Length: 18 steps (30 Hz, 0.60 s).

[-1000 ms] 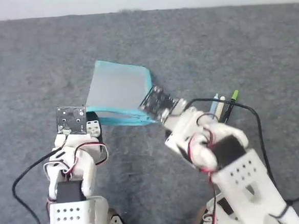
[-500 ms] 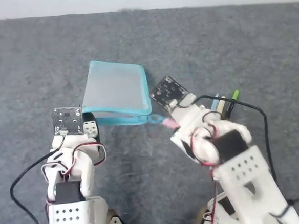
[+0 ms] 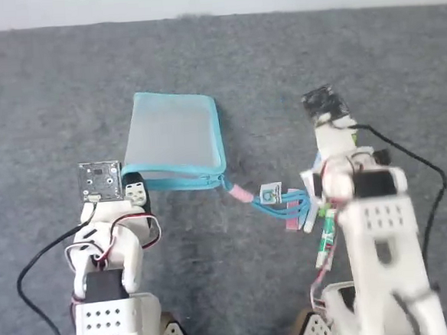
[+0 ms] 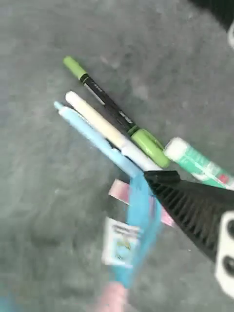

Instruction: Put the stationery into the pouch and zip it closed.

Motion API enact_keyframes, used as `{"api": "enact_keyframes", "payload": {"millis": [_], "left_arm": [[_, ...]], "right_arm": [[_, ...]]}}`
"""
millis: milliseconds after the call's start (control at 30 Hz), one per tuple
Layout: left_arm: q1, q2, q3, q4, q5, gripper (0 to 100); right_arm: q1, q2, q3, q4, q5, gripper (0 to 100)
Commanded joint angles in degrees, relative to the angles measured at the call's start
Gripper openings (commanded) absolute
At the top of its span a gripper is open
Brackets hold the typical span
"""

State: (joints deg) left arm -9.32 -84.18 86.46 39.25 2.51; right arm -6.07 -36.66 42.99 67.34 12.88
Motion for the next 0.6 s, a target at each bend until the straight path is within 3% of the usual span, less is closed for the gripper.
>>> {"api": "enact_keyframes", "payload": {"millis": [0, 100, 200, 400, 567], "left_arm": [[-0.4, -0.5, -0.7, -1.8, 1.1, 1], [-0.4, -0.5, -0.7, -1.8, 1.1, 1], [-0.4, -0.5, -0.7, -1.8, 1.1, 1], [-0.4, -0.9, -0.7, -1.8, 1.0, 1], [-0.4, -0.7, -0.7, -1.8, 1.0, 1]], "right_arm": [[1.1, 13.8, -2.9, -6.4, -6.2, 30.3], [2.2, 21.0, -7.5, -5.8, -11.5, 23.6], [4.8, 24.8, -10.4, -2.9, -13.5, 24.1], [5.1, 27.5, -9.5, 1.5, -13.3, 24.1], [5.2, 28.7, -5.5, -1.3, -9.8, 24.0]]}}
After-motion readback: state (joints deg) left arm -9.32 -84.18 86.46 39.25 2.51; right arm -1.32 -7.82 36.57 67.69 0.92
